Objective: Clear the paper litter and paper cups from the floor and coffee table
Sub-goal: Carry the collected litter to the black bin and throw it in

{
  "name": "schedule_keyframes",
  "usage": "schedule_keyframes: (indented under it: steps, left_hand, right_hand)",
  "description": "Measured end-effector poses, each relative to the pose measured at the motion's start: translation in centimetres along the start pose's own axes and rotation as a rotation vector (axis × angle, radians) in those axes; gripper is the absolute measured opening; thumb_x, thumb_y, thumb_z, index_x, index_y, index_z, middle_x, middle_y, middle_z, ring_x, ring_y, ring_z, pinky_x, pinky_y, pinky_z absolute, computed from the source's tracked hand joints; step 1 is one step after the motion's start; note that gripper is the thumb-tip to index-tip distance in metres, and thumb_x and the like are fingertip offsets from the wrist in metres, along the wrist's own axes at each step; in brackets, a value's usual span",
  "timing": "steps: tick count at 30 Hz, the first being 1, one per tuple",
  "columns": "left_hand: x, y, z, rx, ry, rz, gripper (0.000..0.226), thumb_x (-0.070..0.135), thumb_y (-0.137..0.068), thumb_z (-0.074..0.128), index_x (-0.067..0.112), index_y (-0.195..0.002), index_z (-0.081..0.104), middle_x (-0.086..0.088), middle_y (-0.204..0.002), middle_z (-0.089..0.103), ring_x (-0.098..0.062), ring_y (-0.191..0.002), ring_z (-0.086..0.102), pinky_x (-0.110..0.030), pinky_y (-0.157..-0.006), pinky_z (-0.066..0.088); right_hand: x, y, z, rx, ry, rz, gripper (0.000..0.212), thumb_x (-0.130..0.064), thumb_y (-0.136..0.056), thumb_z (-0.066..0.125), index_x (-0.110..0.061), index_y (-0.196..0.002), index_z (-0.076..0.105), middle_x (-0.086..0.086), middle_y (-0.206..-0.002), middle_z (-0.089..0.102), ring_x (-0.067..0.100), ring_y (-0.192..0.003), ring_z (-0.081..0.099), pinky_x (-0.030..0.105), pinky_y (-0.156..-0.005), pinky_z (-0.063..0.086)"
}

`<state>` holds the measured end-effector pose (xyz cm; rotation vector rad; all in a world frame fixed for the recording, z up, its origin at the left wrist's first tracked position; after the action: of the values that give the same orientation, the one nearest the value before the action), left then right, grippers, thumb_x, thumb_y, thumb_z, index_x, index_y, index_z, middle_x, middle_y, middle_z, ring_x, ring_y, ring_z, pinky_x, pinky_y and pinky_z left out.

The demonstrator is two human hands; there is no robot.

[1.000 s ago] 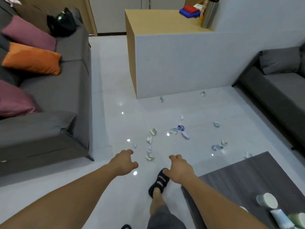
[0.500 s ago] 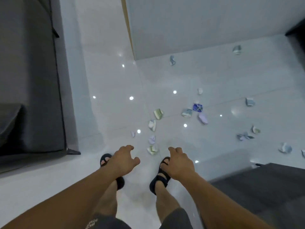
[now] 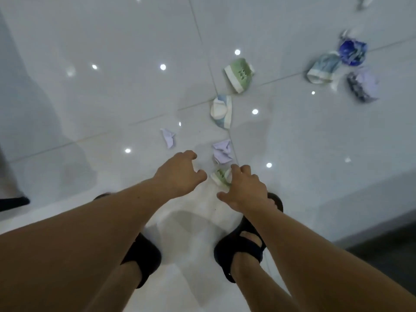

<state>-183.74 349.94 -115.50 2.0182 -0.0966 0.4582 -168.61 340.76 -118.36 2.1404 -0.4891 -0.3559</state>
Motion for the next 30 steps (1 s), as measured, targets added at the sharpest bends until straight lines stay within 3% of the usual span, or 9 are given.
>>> schedule_keyframes:
  steps: [5, 10, 12, 14, 17, 21, 23, 26, 30]
  left_hand:
    - [-1.9, -1.8, 3.5, -0.013, 0.087, -0.021, 0.063, 0.045, -0.088, 0.056, 0.019, -0.142, 0.038, -0.005, -0.14, 0.048, -0.023, -0.121, 0.05, -0.032, -0.096, 0.04]
    - [0.3, -0.1, 3.1, -0.063, 0.408, -0.029, 0.069, 0.05, -0.081, 0.064, 0.024, -0.14, 0.04, 0.003, -0.13, 0.052, -0.014, -0.11, 0.053, -0.026, -0.086, 0.04]
    - [1.4, 0.3, 1.7, -0.071, 0.485, -0.011, 0.061, 0.046, -0.077, 0.069, 0.027, -0.131, 0.049, 0.007, -0.118, 0.059, -0.01, -0.1, 0.058, -0.025, -0.078, 0.047]
    - [1.7, 0.2, -0.2, -0.023, 0.449, 0.024, 0.044, 0.04, -0.076, 0.073, 0.027, -0.115, 0.057, 0.009, -0.102, 0.062, -0.005, -0.087, 0.059, -0.021, -0.069, 0.049]
    - [-0.3, -0.4, -3.0, 0.105, 0.323, 0.034, 0.032, 0.039, -0.077, 0.074, 0.029, -0.103, 0.058, 0.013, -0.088, 0.057, -0.005, -0.079, 0.056, -0.022, -0.067, 0.046]
    - [-5.5, -1.6, -4.8, 0.242, 0.243, -0.016, 0.026, 0.04, -0.077, 0.071, 0.031, -0.096, 0.056, 0.014, -0.085, 0.055, -0.004, -0.075, 0.053, -0.024, -0.061, 0.041]
    - [-8.2, -1.9, -4.5, 0.275, 0.245, -0.043, 0.028, 0.04, -0.079, 0.069, 0.03, -0.103, 0.058, 0.014, -0.09, 0.056, -0.005, -0.077, 0.053, -0.024, -0.062, 0.039]
    - [-11.2, -1.9, -3.8, 0.315, 0.267, -0.079, 0.039, 0.039, -0.08, 0.068, 0.028, -0.116, 0.058, 0.009, -0.103, 0.055, -0.012, -0.088, 0.052, -0.025, -0.075, 0.038]
    - [-12.8, -1.2, -4.3, 0.362, 0.313, -0.098, 0.042, 0.037, -0.08, 0.067, 0.027, -0.119, 0.058, 0.008, -0.108, 0.056, -0.01, -0.091, 0.052, -0.025, -0.078, 0.039]
  right_hand:
    - [0.6, -1.6, 1.3, 0.112, -0.087, 0.022, 0.049, -0.035, -0.085, 0.065, -0.014, -0.123, 0.042, 0.006, -0.115, 0.046, 0.027, -0.096, 0.056, 0.036, -0.072, 0.049]
    - [-3.9, 2.5, -3.6, 0.323, -0.216, -0.258, 0.062, -0.044, -0.078, 0.071, -0.019, -0.13, 0.048, 0.001, -0.116, 0.052, 0.021, -0.095, 0.058, 0.032, -0.068, 0.049]
    - [-5.2, 3.8, -5.6, 0.371, -0.278, -0.355, 0.069, -0.045, -0.074, 0.077, -0.018, -0.131, 0.05, -0.001, -0.117, 0.055, 0.018, -0.094, 0.06, 0.029, -0.066, 0.049]
    - [-5.3, 3.6, -6.4, 0.321, -0.35, -0.386, 0.08, -0.049, -0.071, 0.081, -0.019, -0.137, 0.046, -0.003, -0.124, 0.053, 0.015, -0.102, 0.059, 0.031, -0.075, 0.053]
    - [-4.3, 1.4, -5.7, 0.229, -0.239, -0.332, 0.092, -0.059, -0.071, 0.077, -0.028, -0.146, 0.032, -0.005, -0.138, 0.042, 0.015, -0.119, 0.049, 0.034, -0.09, 0.05]
    - [-2.4, -2.9, -5.0, 0.291, -0.123, -0.117, 0.088, -0.061, -0.078, 0.067, -0.03, -0.147, 0.023, 0.002, -0.142, 0.031, 0.026, -0.113, 0.051, 0.036, -0.081, 0.048]
    - [-2.9, -4.9, -3.3, 0.253, -0.106, -0.063, 0.082, -0.058, -0.08, 0.068, -0.033, -0.144, 0.023, 0.003, -0.138, 0.029, 0.03, -0.106, 0.055, 0.035, -0.076, 0.047]
    - [-3.5, -6.2, -2.3, 0.285, -0.139, -0.058, 0.06, -0.04, -0.085, 0.069, -0.026, -0.134, 0.038, 0.006, -0.128, 0.034, 0.031, -0.094, 0.059, 0.033, -0.071, 0.047]
    - [-6.9, -5.2, -3.0, 0.306, -0.134, -0.199, 0.028, -0.028, -0.091, 0.061, -0.014, -0.115, 0.055, 0.008, -0.112, 0.047, 0.03, -0.075, 0.06, 0.028, -0.061, 0.04]
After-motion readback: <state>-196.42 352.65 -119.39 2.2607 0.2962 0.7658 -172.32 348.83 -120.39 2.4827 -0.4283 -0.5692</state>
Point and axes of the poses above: each hand's wrist, its own y-axis away from the middle knuckle, its own z-axis out of the palm, x = y × z, the point moved 10 cm from there along -y, towards the middle knuckle
